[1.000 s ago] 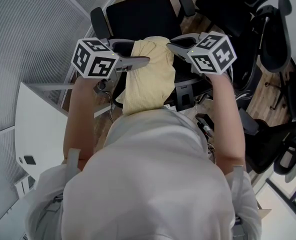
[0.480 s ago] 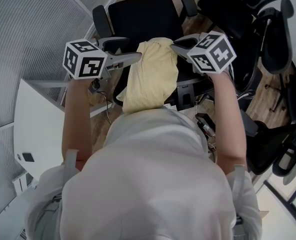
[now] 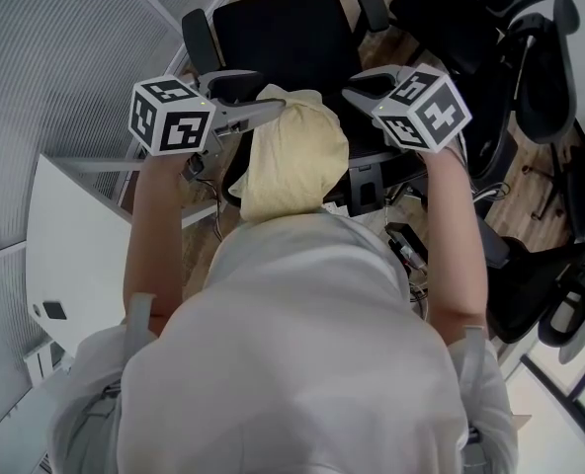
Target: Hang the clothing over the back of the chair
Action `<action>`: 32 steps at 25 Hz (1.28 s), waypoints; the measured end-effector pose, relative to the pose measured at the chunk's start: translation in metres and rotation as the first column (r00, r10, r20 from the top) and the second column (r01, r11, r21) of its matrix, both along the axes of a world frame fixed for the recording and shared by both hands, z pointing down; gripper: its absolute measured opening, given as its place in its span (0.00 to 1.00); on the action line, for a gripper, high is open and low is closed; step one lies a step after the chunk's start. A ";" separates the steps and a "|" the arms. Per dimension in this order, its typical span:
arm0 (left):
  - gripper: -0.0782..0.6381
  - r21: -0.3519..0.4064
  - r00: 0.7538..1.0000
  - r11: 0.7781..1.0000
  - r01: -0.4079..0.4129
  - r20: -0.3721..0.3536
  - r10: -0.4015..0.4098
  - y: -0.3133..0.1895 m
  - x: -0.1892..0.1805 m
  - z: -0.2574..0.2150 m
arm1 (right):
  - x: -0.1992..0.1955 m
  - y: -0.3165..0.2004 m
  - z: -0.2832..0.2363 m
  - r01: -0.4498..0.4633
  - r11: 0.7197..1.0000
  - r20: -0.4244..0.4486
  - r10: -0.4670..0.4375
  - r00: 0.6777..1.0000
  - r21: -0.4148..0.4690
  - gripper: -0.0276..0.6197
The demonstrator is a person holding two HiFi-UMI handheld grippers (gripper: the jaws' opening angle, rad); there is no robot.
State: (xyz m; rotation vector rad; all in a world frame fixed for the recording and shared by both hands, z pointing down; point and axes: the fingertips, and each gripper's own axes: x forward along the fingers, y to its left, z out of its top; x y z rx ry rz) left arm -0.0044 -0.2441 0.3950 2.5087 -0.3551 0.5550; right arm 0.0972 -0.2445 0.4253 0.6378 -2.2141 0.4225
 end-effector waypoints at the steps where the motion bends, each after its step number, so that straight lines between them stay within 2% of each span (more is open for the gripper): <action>1: 0.53 0.005 1.000 1.000 0.000 -0.001 0.000 0.000 0.001 0.000 | -0.001 0.000 -0.005 -0.006 1.000 0.019 0.006 1.000 0.011 0.11; 6: 0.47 0.029 1.000 1.000 0.003 0.007 -0.003 -0.001 0.006 -0.003 | -0.012 0.001 -0.035 -0.029 0.997 0.131 0.020 0.991 0.071 0.10; 13: 0.37 0.086 0.999 0.996 0.037 0.001 -0.037 -0.006 0.008 -0.012 | -0.020 0.005 -0.051 -0.036 0.994 0.197 0.015 0.980 0.104 0.10; 15: 0.33 0.113 0.998 0.991 0.066 -0.026 -0.063 -0.010 0.008 -0.019 | -0.019 0.004 -0.057 -0.054 0.991 0.233 0.025 0.972 0.118 0.10; 17: 0.31 0.133 0.991 0.985 0.106 -0.093 -0.094 -0.013 0.007 -0.031 | -0.018 0.003 -0.062 -0.068 0.987 0.255 0.030 0.966 0.143 0.10; 20: 0.25 0.168 0.976 0.972 0.167 -0.168 -0.139 -0.017 0.004 -0.045 | -0.016 0.003 -0.068 -0.081 0.981 0.281 0.029 0.959 0.178 0.10; 26: 0.18 0.272 0.962 0.931 0.243 -0.189 -0.196 -0.021 -0.002 -0.061 | -0.010 0.001 -0.094 -0.151 0.951 0.386 0.037 0.922 0.270 0.10; 32: 0.15 0.338 0.950 0.898 0.283 -0.227 -0.214 -0.017 -0.005 -0.079 | -0.005 0.003 -0.117 -0.204 0.914 0.432 0.036 0.901 0.349 0.10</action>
